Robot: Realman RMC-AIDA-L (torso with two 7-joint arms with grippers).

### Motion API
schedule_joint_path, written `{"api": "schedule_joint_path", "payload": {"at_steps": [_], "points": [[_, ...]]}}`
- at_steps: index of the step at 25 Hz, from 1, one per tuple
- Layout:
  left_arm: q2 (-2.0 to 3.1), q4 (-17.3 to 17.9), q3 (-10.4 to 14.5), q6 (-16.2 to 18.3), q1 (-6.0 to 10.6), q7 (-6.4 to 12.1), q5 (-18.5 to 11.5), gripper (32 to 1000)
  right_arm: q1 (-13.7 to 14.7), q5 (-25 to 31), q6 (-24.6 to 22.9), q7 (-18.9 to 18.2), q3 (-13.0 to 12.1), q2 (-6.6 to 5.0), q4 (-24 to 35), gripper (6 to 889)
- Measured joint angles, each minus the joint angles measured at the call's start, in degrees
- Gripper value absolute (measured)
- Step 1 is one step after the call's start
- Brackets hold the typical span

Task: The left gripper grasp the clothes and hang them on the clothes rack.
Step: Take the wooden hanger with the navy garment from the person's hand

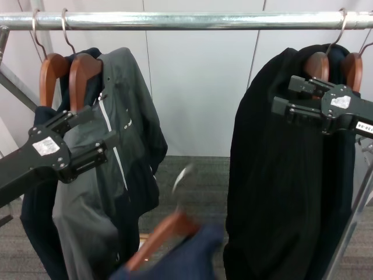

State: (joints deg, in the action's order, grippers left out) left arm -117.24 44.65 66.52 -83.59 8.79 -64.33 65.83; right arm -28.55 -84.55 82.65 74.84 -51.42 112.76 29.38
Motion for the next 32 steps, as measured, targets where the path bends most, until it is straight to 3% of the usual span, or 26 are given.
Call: {"api": "schedule_joint_path", "payload": {"at_steps": [9, 12, 14, 17, 21, 29, 32], "points": [[0.05, -0.78, -1.36, 0.15, -0.03, -0.18, 1.55, 795, 0.08, 0.00, -0.11, -0.11, 0.00, 0.00, -0.03, 848], [0.07, 1.07, -1.44, 0.51, -0.37, -0.30, 6.53, 793, 0.14, -0.03, -0.12, -0.12, 0.00, 0.00, -0.03, 849], [0.05, 3.05, -1.45, 0.72, -0.93, -1.34, 9.88, 791, 0.17, -0.08, -0.12, -0.08, 0.00, 0.00, -0.03, 849], [-0.22, 7.22, -1.08, 1.05, -2.56, -4.64, 12.56, 788, 0.17, -0.10, -0.12, 0.07, 0.00, 0.00, -0.03, 849], [-0.45, 9.63, 1.24, 4.41, -3.37, -6.77, 13.06, 785, 0.16, -0.09, -0.21, 0.12, 0.00, 0.00, -0.03, 849], [-0.38, 11.51, 10.44, 12.52, -2.34, -9.76, 13.31, 778, 0.16, -0.05, -0.30, 0.12, 0.00, 0.00, -0.03, 848], [-0.29, 11.40, 12.24, 13.65, -1.72, -10.29, 13.37, 776, 0.11, -0.03, -0.30, 0.12, 0.00, 0.00, -0.03, 849]]}}
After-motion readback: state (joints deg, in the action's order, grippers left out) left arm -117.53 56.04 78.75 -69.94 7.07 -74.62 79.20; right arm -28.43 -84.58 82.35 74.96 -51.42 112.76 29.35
